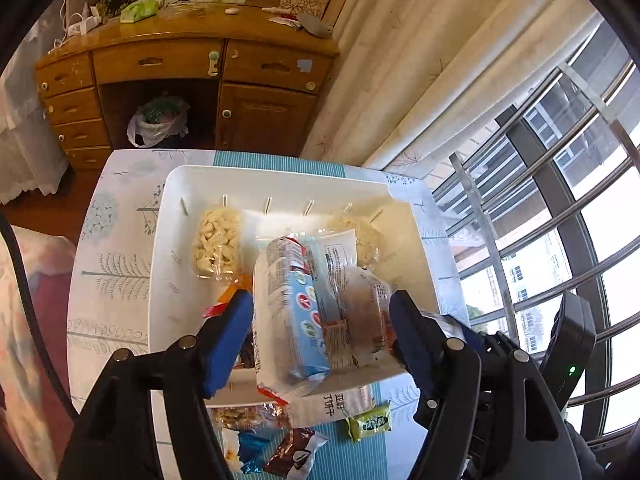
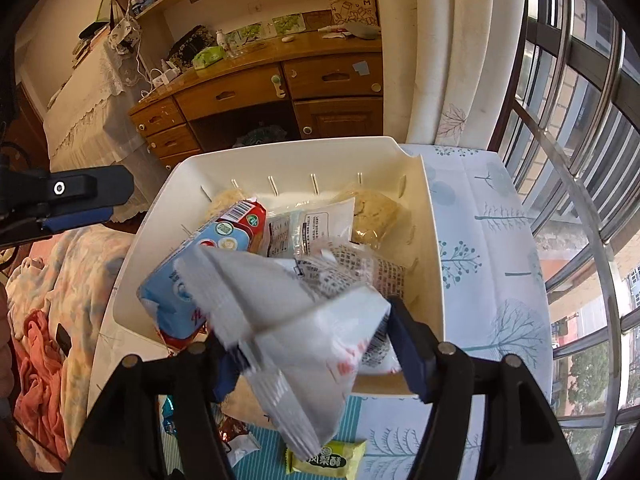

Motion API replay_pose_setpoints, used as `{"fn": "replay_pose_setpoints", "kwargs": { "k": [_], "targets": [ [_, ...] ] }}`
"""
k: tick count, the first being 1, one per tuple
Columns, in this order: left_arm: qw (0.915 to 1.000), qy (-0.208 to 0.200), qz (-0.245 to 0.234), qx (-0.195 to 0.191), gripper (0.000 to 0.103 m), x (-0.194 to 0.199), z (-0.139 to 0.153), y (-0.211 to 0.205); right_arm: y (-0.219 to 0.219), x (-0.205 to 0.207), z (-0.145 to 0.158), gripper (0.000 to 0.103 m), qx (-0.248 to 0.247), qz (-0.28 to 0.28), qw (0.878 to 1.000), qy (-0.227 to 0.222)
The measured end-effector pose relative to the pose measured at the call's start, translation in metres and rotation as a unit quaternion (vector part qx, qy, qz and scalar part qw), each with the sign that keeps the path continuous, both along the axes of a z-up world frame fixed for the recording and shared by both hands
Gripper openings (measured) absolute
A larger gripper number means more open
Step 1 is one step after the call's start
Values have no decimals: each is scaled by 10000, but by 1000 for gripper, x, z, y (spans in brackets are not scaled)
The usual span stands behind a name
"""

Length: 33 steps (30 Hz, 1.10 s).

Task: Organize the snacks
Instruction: 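Lower the biscuit pack and white wrapper into the tray and open both tools, then withdraw both tools from the tray toward the snacks on the tablecloth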

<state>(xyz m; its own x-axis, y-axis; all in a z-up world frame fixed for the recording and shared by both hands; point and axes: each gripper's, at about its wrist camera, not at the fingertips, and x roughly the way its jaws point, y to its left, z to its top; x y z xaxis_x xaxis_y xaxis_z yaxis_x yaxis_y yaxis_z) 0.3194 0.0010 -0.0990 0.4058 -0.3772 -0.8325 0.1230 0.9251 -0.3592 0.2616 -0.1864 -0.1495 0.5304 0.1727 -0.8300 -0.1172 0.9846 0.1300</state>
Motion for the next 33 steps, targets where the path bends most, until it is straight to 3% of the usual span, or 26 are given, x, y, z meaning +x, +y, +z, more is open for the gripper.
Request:
{"fn": "replay_pose_setpoints", "kwargs": {
  "k": [2,19,33],
  "targets": [
    [10000,61,22,-17,69,-2,1,-2,-3,-2,3,77,74,-31,10000,-16],
    [9972,189,682,226,74,-76,24,2,-41,-40,35,85,838,-76,9964,-41],
    [9891,472,1373,256,74,-145,8,4,-70,-75,25,85,1317,33,9896,569]
  ]
}}
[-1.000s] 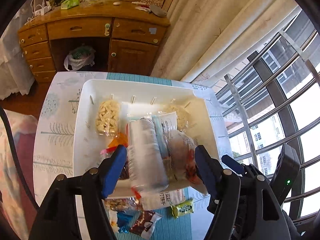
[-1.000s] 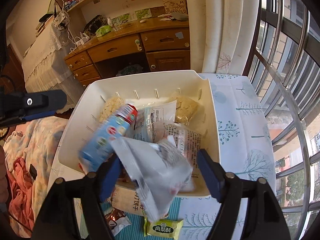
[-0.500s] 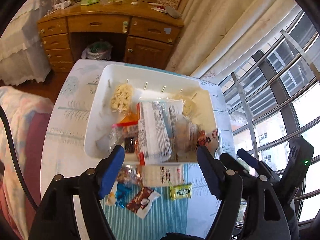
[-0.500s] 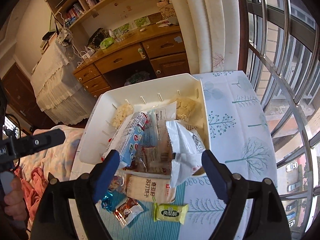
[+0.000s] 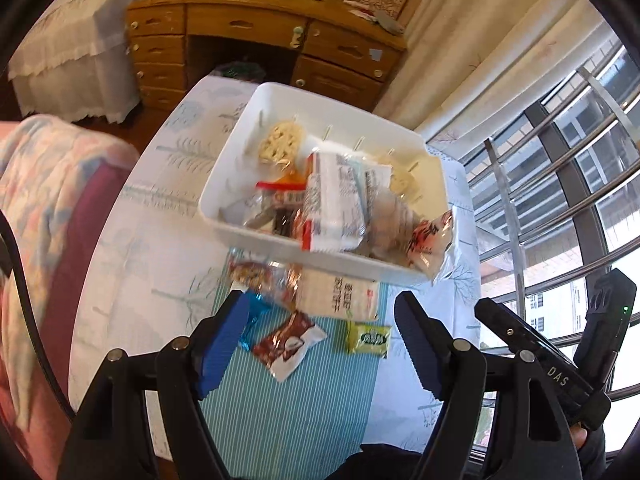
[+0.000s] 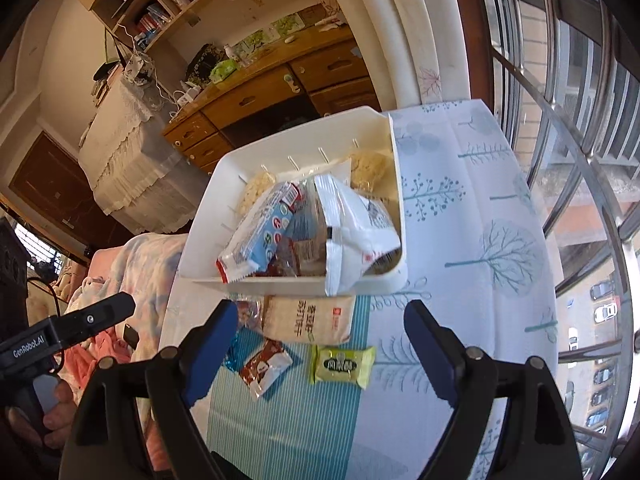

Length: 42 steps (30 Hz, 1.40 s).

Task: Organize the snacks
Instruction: 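Withdraw both tools from the tray toward the snacks on the tablecloth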

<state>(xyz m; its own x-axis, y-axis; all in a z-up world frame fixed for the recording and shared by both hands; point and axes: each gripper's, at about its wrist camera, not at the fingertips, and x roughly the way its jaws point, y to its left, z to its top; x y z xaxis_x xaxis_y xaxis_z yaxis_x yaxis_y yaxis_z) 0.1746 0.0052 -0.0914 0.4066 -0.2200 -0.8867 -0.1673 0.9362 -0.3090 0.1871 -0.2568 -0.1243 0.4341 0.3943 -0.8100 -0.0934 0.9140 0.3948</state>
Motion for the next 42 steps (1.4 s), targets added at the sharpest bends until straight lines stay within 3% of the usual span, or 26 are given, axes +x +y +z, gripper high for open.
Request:
{"fn": "replay_pose_setpoints", "kwargs": {
  "k": [14,25,31,42],
  "targets": [
    [9956,386,842,-117,79,-46,-34,23,-2,-9,-34,85,343,51,9952,917],
    [9892,885,1171,-8,79,-49,-75,53,18,-3,-69,85,461,-69,9830,1775],
    [9875,1222,997,36,79,-38,-100,63,30,1,-86,85,445,-253,9761,2113],
    [9837,1776,235,124,80,-3,-145,62,47,2,-114,85,-53,-757,9626,2602]
  ]
}}
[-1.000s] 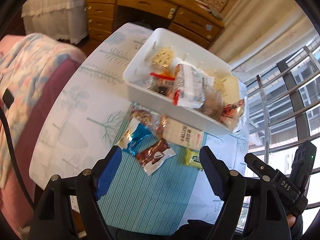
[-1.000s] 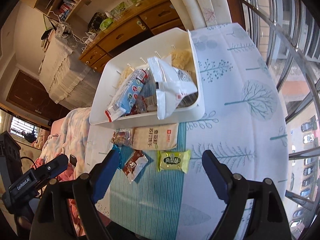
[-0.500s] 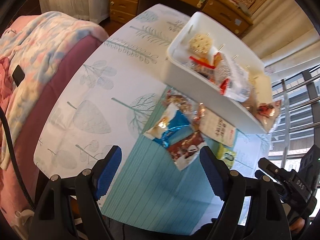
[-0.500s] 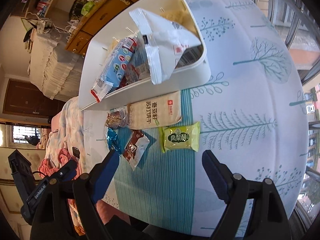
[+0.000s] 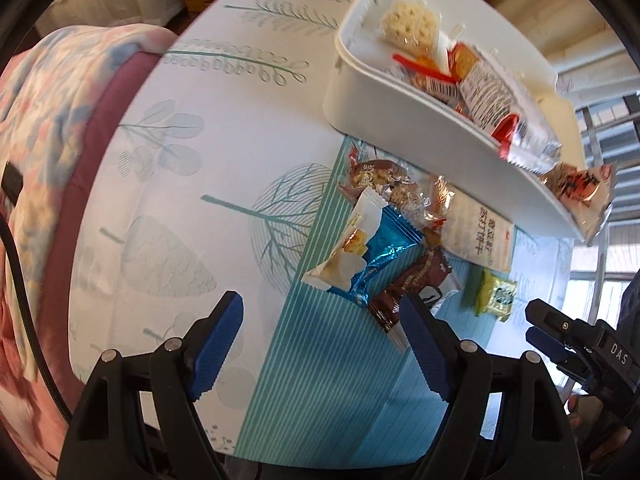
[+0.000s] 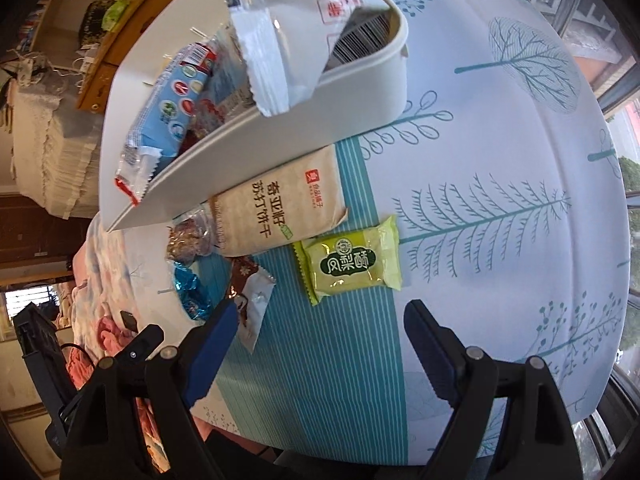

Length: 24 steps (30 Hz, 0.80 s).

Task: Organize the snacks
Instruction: 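Withdraw both tools from the tray toward the snacks on the tablecloth, then grasp a clear snack packet with the left tool while the right tool grasps the yellow-green pastry packet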

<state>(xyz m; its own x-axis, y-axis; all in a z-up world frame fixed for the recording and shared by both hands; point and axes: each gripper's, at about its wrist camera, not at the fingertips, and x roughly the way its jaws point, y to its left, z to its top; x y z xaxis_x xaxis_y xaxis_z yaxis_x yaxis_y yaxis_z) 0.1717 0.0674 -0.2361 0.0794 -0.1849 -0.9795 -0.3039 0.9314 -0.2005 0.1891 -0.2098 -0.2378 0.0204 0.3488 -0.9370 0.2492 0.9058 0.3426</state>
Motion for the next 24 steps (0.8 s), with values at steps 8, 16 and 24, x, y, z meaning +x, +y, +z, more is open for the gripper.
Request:
{"fn": "replay_pose_setpoints", "kwargs": {
  "k": [8,16,24],
  "targets": [
    [9984,220,-525,38,80,22,-23,-15,12,1,-15,85,-532,-91,9984,194],
    [9964,437,-729,10,79,37,-42,-27,22,10,-24,85,-1070,111,9938,271],
    [9952,547,-813,-20,79,54,-58,-30,35,18,-31,78,-1445,426,9880,329]
  ]
}}
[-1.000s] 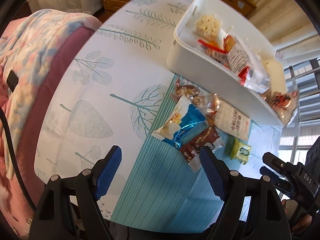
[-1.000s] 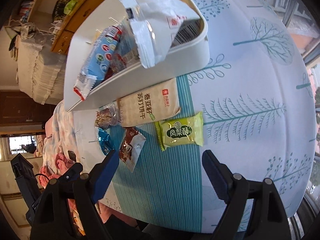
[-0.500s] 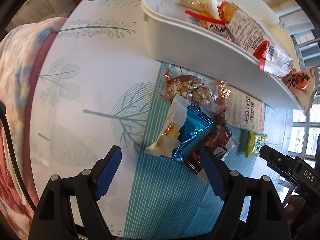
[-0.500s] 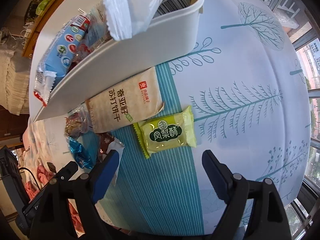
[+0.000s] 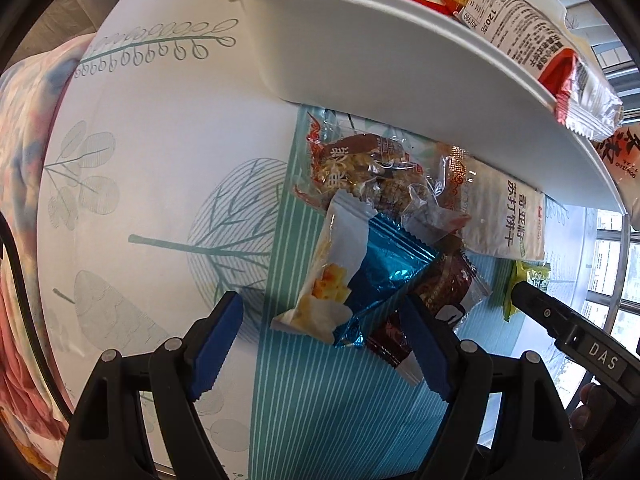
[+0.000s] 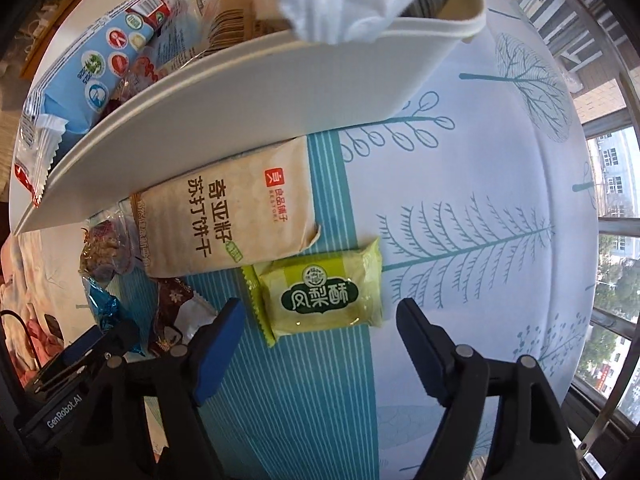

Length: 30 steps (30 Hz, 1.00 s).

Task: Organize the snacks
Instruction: 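Grasp a clear snack packet with the left tool while the right tool grasps the yellow-green pastry packet, then carry both packets over the white tray and open both tools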

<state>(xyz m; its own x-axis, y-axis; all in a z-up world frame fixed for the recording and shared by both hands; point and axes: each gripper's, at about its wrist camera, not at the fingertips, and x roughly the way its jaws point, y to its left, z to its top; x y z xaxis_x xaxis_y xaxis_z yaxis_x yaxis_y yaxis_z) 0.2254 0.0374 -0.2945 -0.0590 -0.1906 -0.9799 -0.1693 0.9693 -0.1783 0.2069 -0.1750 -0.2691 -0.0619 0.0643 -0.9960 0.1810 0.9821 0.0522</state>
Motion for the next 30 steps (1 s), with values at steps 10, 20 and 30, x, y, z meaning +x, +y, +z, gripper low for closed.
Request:
{"fn": "replay_pose_setpoints", "kwargs": {
  "k": [10,20,30],
  "targets": [
    [9996,-25,-95,276,61,8,-5,-12,28,8,-17,69,-124,186,9997,102],
    [9996,65,66,260,32,20,-1,-9,17,17,-10,57,-15,142,9998,108],
    [9997,90,38,240,32,3,7,-24,-1,1,-4,53,195,18,9997,145]
  ]
}}
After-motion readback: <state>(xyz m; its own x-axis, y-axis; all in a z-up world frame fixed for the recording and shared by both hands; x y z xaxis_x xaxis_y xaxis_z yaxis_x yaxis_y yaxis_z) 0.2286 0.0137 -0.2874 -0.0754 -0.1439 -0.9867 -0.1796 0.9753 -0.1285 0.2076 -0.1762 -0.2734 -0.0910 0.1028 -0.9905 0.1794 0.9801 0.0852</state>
